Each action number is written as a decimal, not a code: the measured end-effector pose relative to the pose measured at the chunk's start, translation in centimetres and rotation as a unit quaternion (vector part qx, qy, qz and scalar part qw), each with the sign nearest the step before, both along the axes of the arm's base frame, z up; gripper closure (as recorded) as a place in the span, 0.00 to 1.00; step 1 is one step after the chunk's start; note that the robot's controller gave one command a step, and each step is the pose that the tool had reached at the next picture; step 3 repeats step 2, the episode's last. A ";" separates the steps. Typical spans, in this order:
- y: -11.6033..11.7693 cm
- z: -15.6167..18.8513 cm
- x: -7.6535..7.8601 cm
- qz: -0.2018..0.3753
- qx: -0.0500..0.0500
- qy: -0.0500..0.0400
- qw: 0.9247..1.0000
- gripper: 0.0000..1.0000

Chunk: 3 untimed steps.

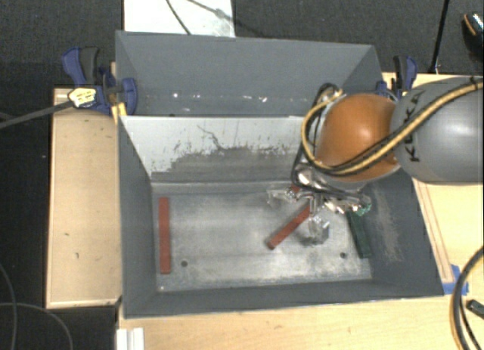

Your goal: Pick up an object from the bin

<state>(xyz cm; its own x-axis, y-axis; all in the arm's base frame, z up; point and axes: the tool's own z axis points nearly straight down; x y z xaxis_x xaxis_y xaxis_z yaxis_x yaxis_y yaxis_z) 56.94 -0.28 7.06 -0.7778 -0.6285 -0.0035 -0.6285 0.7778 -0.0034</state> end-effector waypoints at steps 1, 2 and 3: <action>0.2 0.0 -0.1 -0.003 0.001 0.001 1.000 1.00; 0.5 13.2 -6.1 0.118 0.000 -0.001 0.993 1.00; 0.5 13.2 -6.1 0.118 0.000 -0.001 0.993 1.00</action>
Offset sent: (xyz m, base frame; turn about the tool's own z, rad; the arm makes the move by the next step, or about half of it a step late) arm 0.0000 0.0000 0.0000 0.0000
